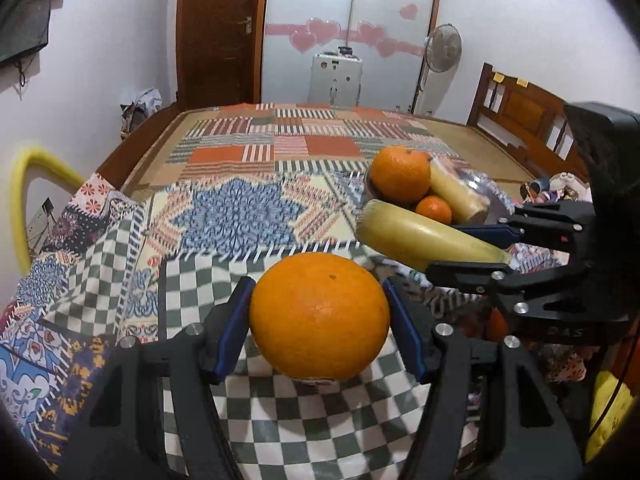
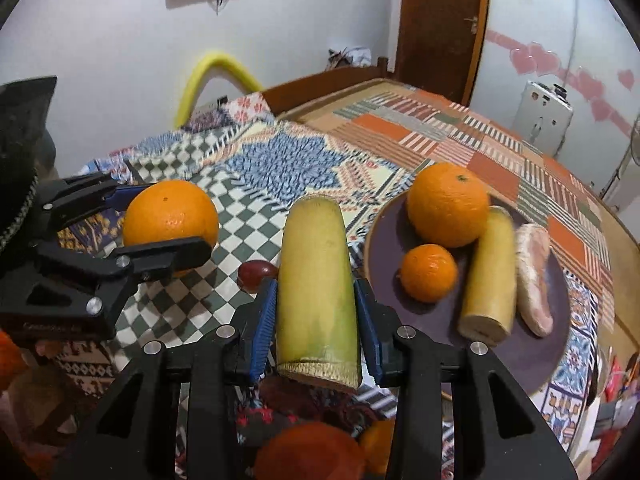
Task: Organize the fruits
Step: 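Grasp and lift the pale green cylinder with the right tool while the left tool grasps the orange, then carry the cylinder and orange onto the purple plate and open both tools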
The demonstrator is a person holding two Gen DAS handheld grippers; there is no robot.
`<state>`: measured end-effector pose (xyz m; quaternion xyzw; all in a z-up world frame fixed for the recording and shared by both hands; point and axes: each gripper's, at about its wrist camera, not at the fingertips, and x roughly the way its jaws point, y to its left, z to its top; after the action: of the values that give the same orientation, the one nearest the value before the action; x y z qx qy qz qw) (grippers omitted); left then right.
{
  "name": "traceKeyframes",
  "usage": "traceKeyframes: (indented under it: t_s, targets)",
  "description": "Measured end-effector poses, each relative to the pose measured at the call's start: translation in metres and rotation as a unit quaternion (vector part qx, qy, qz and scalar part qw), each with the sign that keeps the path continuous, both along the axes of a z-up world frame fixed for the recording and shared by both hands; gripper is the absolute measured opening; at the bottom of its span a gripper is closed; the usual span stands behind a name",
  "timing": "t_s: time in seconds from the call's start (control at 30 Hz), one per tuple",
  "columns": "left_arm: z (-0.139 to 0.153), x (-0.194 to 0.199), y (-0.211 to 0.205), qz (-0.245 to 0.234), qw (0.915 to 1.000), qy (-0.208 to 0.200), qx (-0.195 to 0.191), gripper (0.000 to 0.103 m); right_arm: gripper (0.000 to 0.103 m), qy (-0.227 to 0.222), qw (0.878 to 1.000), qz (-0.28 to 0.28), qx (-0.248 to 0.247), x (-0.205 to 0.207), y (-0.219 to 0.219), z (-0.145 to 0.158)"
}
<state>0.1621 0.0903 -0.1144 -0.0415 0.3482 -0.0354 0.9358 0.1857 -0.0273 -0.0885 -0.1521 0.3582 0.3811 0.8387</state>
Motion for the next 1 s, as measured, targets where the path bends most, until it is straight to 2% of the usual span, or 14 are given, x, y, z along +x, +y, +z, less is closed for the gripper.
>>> traceKeyframes:
  t_s: [0.2,0.57,0.9,1.0]
  targets:
    - [0.017,0.008,-0.016,-0.009,0.9998,-0.017,0.009,0.064,0.036,-0.017,0.999,-0.025,0.033,0.001,-0.027,0.018]
    - [0.029,0.040,-0.043,-0.024,0.9994,-0.026,-0.004,0.064,0.036,-0.054,0.993,-0.088,0.063,0.016,-0.072,0.036]
    - [0.028,0.081,-0.061,-0.042,0.9985,-0.007,-0.034,0.064,0.036,-0.062,0.986,-0.131,0.088,0.038,-0.104,0.033]
    - [0.025,0.092,-0.072,-0.047,0.9985,-0.002,-0.028,0.064,0.036,-0.061,0.984,-0.143,0.087,0.045,-0.106,0.029]
